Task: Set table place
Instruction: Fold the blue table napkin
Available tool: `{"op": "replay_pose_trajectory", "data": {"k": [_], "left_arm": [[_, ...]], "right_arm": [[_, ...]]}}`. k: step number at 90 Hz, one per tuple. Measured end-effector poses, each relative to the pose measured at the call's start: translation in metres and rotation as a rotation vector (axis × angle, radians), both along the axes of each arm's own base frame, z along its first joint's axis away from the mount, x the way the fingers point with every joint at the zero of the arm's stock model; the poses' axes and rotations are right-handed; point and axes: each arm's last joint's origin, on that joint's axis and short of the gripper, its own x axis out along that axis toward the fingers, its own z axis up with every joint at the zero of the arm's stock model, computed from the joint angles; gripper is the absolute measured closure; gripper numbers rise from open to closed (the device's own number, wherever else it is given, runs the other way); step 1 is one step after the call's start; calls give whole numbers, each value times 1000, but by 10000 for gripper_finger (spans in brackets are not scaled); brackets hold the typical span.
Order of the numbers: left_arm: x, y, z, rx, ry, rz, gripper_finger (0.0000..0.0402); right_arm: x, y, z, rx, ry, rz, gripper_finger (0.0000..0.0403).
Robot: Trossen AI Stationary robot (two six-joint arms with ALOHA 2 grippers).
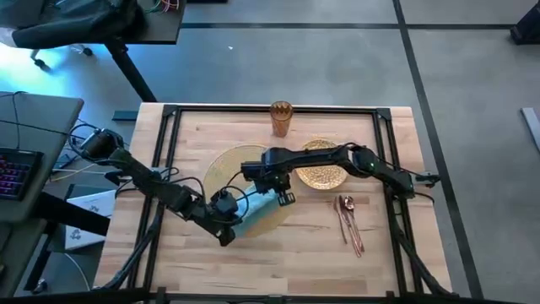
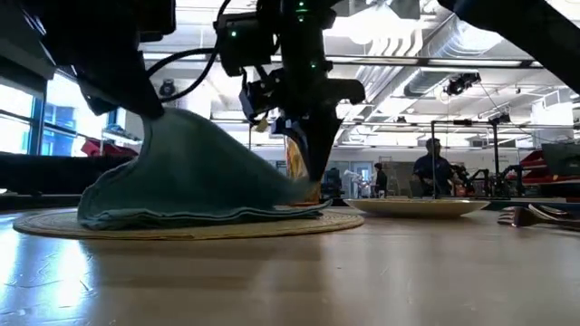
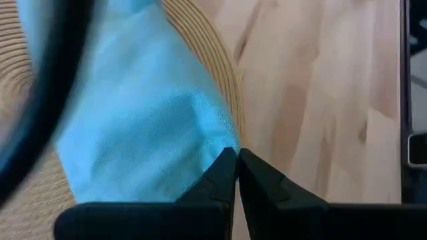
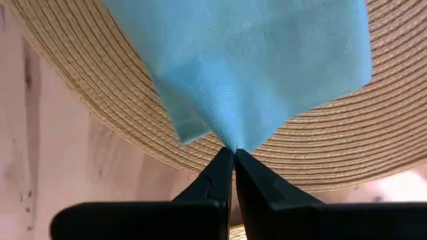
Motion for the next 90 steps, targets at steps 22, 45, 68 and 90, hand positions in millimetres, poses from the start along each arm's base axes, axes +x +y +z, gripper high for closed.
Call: {"op": "replay_pose_trajectory", "data": {"k": [22,45,68,90], "left_arm": [[10,-7,-23,5,59,-80,402],[8,-6,-22,-5,83,-98,402],[7,-7,-22,-11,104,-133,387],[3,-8,-24,-176,208,-176,310]], "right_arm": [[-6,3,-12,-22,57,-69,403],[-12,12,-31,-3,103,-72,403],[-6,21,-32,50,49,-86,403],[-5,16,-32,64,36,-99,373]]}}
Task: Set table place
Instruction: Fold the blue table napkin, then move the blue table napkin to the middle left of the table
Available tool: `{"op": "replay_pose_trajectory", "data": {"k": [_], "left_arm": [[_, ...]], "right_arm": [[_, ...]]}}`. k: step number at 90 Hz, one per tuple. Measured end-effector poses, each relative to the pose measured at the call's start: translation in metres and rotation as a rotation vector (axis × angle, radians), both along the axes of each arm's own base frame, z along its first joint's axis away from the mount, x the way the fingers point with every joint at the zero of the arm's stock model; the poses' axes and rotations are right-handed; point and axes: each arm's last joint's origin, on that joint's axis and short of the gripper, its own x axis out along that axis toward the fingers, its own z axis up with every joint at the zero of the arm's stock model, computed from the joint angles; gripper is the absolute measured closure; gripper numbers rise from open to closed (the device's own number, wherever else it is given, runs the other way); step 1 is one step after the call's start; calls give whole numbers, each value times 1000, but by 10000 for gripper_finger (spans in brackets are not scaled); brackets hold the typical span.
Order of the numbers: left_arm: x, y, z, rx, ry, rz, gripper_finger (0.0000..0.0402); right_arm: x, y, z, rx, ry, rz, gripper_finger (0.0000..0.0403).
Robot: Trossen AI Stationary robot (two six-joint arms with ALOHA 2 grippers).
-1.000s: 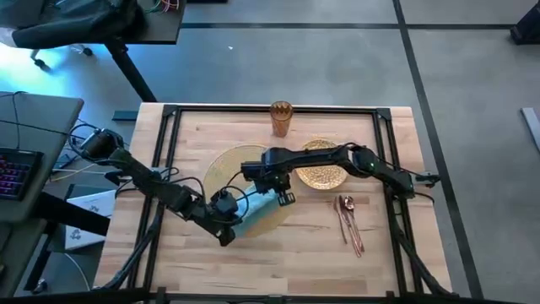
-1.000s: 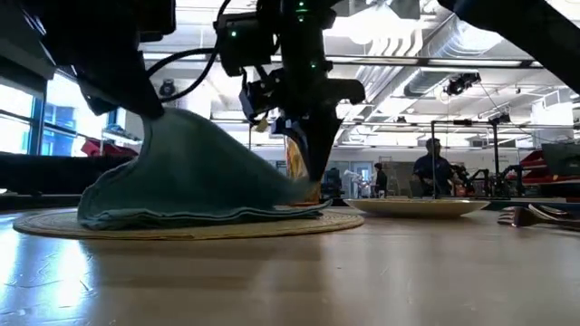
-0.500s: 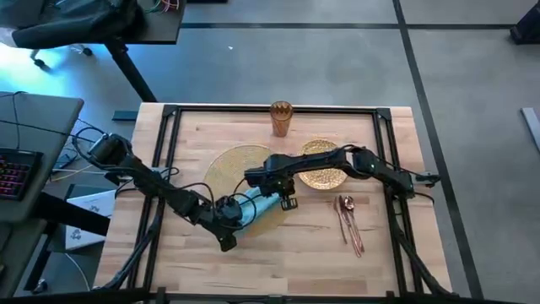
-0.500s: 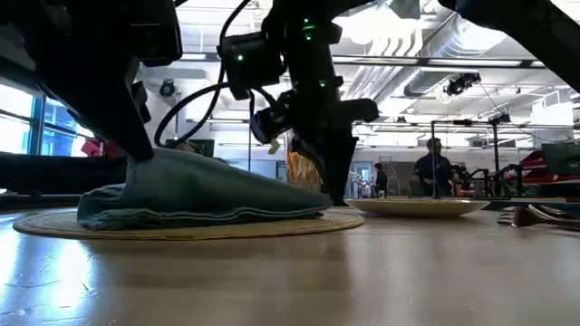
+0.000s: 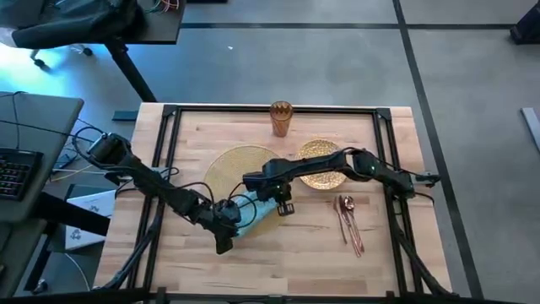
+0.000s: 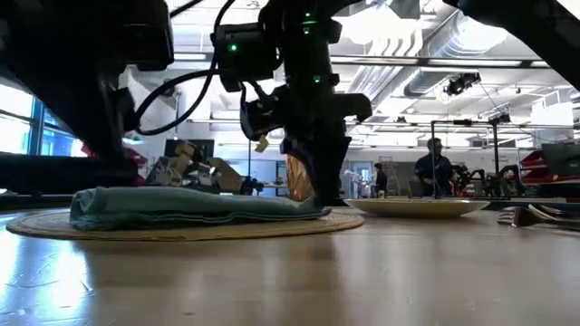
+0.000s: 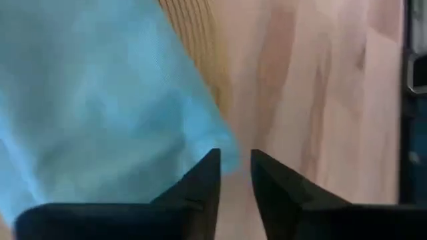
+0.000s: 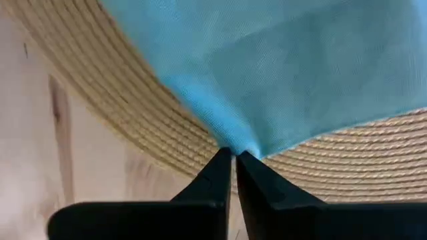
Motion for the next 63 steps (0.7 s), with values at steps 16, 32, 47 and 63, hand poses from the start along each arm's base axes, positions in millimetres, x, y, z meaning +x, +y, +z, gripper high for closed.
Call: {"op": "replay_pose_trajectory", "data": {"k": [16,32,47,63], "left_arm": [[-22,3,0,-102,267,153,288],[-46,16,21,-67,299,457,304],[-48,33,45,-74,116,581,323],[-33,53,38,-73,-21,589,348]], "right_arm": [[-10,-16,18,151,41,-3,294],[-12,-55,58,332,-204,-62,255],[-22,-91,57,469,-371,-193,258],[-31,-95,18,550,-366,-367,263]]}}
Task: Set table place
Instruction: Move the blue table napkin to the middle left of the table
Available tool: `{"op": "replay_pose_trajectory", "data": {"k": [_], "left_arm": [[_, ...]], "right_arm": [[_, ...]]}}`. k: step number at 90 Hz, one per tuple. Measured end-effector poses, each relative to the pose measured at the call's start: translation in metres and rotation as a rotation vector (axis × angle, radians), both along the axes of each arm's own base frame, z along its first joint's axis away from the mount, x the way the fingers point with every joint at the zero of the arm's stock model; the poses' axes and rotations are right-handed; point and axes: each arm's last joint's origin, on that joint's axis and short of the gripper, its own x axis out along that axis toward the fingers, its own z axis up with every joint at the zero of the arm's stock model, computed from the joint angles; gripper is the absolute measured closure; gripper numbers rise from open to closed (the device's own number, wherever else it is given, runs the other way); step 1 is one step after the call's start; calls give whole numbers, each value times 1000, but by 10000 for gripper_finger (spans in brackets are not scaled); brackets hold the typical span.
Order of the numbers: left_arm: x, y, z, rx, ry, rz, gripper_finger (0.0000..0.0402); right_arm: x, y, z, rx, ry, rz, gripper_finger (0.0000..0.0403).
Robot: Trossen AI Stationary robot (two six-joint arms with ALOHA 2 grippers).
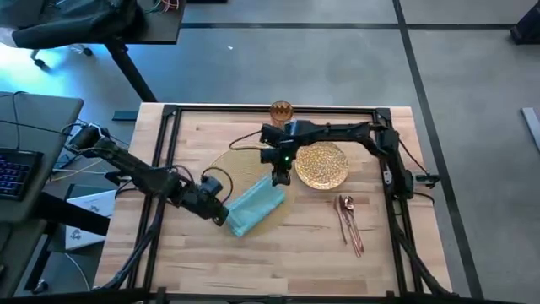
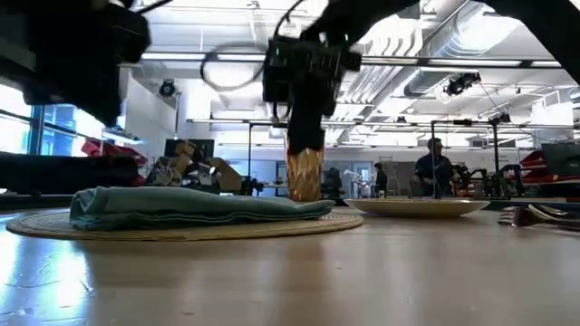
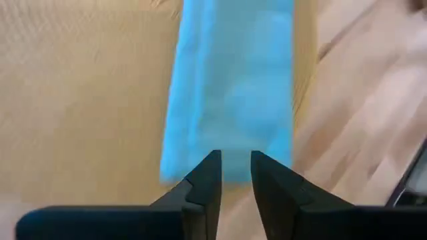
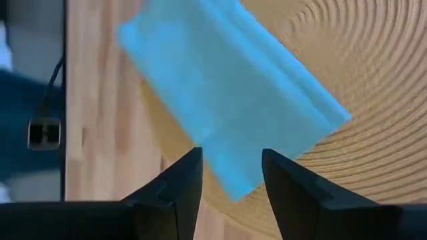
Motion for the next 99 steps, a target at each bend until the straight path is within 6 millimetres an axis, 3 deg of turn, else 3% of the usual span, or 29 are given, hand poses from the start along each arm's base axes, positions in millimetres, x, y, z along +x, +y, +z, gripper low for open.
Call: {"op": "replay_pose_trajectory", "data": {"k": [15,29,48,61,79,99], "left_arm": [[5,13,-42,-84,8,-41,372],[-7,18,-62,-108,156,26,393],[-4,18,-38,-118,107,43,399],[0,18,-23,-87,38,47,399],[2,25,-26,-23,46,79,398],[4,30,-29,-37,84,57,398]], "right_arm": [[0,12,-25,-11,7,-98,264],[0,13,-21,-93,9,-130,264],[-9,8,11,-149,-68,-107,264],[-12,13,26,-216,-177,35,264],[-1,21,15,-344,-299,196,264],[7,8,6,-493,-311,134,236]]}}
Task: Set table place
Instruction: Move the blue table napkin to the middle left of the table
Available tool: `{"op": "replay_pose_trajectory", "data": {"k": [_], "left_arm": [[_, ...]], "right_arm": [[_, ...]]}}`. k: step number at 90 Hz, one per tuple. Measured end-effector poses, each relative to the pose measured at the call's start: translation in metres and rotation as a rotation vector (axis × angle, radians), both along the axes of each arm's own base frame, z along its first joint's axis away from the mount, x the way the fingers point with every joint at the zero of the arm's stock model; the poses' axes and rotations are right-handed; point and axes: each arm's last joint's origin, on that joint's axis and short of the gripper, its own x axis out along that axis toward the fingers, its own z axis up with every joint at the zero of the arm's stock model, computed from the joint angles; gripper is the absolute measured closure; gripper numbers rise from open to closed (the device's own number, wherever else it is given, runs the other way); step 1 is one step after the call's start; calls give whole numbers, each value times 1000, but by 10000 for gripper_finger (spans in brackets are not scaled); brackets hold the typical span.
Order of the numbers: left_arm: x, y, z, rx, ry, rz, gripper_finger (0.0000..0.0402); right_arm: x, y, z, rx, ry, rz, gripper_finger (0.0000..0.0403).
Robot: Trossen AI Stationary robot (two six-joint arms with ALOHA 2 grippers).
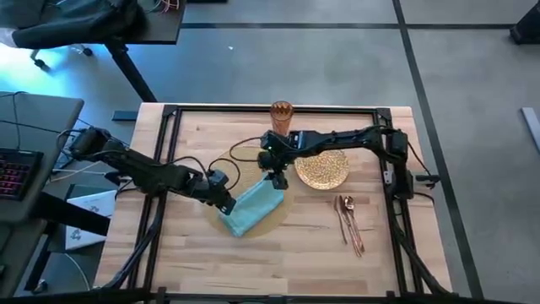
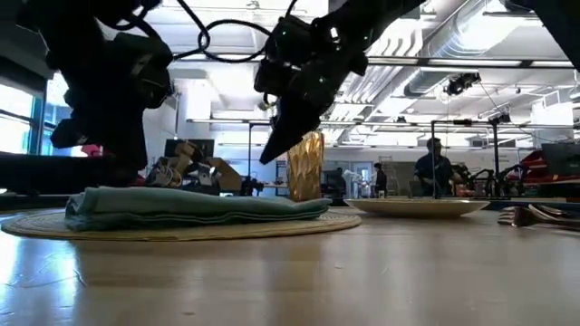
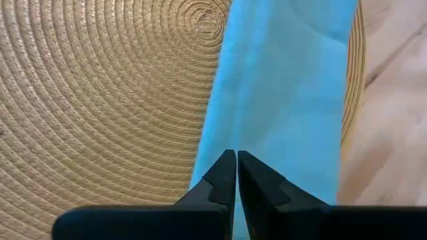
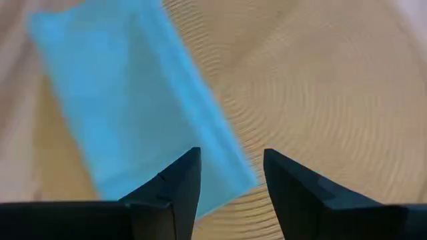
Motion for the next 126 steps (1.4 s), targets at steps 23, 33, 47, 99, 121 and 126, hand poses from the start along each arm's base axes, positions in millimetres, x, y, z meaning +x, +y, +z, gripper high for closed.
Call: {"op": "replay_pose_trajectory", "data": {"k": [23,33,47,99,121,126], "left_arm": [[0,-1,0,-30,7,-19,398],[0,-2,0,-52,14,-32,398],[0,-2,0,-54,9,-31,398],[18,9,50,422,-280,-187,378],[28,22,59,512,-364,-194,292],[31,26,60,514,-385,-203,274]], "right_arm": [[5,-3,-42,42,86,53,183],[7,2,-52,-15,114,41,196],[9,11,-53,-22,107,95,263],[30,19,58,41,139,38,402],[29,21,78,64,146,-11,402],[29,21,78,68,150,-24,403]]}}
